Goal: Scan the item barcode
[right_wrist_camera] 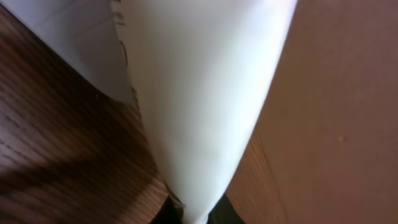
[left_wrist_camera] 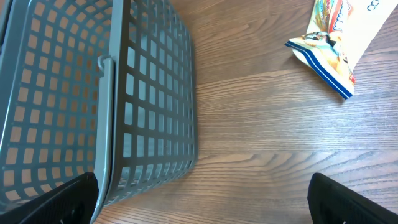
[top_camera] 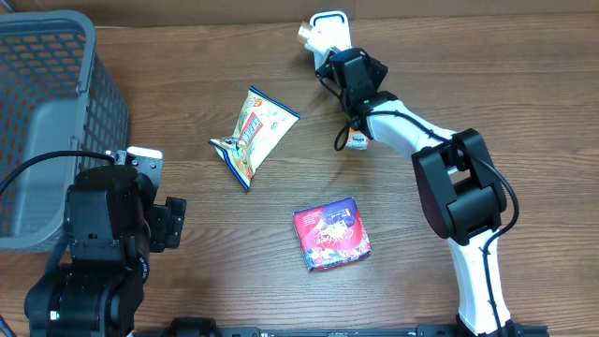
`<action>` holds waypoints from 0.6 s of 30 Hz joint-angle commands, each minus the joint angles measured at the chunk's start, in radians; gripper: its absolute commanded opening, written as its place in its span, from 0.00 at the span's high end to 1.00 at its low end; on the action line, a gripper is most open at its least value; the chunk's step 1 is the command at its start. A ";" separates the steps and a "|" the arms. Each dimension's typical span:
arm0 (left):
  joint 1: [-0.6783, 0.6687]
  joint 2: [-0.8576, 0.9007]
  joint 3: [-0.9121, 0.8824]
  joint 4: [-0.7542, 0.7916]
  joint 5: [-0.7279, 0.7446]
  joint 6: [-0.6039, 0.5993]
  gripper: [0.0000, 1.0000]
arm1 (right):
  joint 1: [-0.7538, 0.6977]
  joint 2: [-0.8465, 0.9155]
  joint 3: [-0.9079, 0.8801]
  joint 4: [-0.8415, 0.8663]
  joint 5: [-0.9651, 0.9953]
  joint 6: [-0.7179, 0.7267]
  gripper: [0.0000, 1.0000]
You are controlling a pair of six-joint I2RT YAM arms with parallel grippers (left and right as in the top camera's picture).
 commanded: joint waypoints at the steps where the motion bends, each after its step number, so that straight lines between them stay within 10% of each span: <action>1: 0.006 -0.002 0.000 0.002 0.009 0.000 0.00 | -0.024 -0.013 0.035 0.015 -0.009 0.027 0.96; 18: 0.006 -0.002 0.000 0.001 0.008 0.000 0.00 | -0.019 -0.029 0.035 0.052 0.057 -0.037 0.96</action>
